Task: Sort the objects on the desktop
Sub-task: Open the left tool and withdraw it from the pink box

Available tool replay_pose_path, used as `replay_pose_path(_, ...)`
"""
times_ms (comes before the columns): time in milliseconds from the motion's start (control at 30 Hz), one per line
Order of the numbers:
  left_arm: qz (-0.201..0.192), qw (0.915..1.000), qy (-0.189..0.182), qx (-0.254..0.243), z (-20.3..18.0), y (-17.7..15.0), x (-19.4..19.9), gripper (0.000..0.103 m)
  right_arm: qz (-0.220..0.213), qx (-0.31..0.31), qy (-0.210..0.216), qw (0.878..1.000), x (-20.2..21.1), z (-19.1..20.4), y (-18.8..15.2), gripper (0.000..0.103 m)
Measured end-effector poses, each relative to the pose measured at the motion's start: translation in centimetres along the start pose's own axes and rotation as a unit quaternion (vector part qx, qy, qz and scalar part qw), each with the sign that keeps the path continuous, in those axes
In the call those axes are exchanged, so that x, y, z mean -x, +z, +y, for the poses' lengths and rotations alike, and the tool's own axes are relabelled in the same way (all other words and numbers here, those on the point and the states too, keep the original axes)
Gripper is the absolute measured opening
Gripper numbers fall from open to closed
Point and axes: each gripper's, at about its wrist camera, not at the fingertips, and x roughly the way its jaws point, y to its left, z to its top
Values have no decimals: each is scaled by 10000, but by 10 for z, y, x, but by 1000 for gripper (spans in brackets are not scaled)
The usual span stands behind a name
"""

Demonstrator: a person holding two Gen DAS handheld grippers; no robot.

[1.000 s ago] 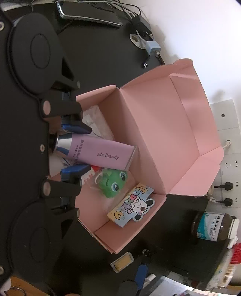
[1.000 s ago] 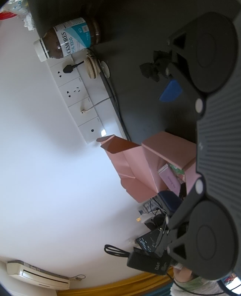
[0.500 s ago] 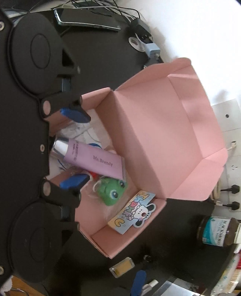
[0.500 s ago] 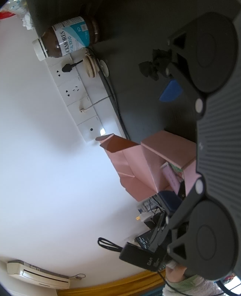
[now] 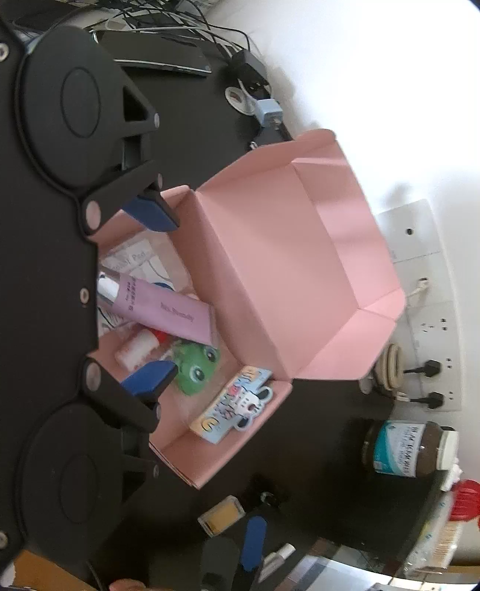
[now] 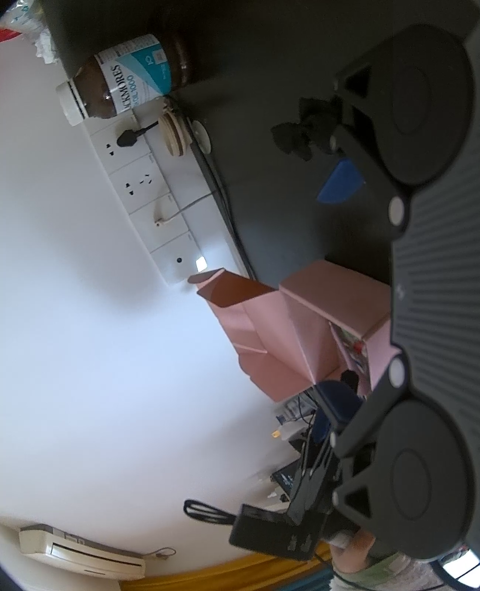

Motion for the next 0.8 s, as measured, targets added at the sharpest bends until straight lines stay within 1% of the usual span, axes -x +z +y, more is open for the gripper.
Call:
replay_pose_path(33, -57, 10000, 4, -7, -1, -1, 2, 92, -2, -4, -5, 10000, 0, 0, 0, 102)
replay_pose_path(167, -346, 9992, 49, -184, -6, -5, 13, 93, -14, 26, -14, 10000, 1, 1, 0, 102)
replay_pose_path(233, -542, 9982, 69, -238, -7, -8, 19, 96, -17, 7, -11, 10000, 1, 0, 0, 102)
replay_pose_path(333, -894, 9956, 82, -253, -6, -17, 29, 99, -8, -40, -2, 10000, 0, -1, 0, 102)
replay_pose_path(433, -1231, 9922, 116, -150, -1, -28, 38, 100, -11, -56, -8, 10000, 0, -2, 0, 102)
replay_pose_path(533, -1613, 9868, 115, 106, 10, -43, 48, 100, -29, -56, -16, 10000, 1, -2, 0, 102)
replay_pose_path(600, -1864, 9816, 92, 396, 22, -55, 54, 101, -54, -62, 5, 10000, 2, -1, -1, 102)
replay_pose_path(667, -2076, 9752, 145, 756, 35, -69, 59, 102, -86, -53, 11, 9999, 3, -1, -1, 102)
replay_pose_path(733, -2197, 9690, 199, 1107, 49, -83, 60, 103, -81, -40, -4, 10000, 3, 0, -1, 102)
replay_pose_path(800, -2226, 9640, 293, 1425, 62, -95, 57, 103, -59, -54, -16, 10000, 2, 0, 0, 102)
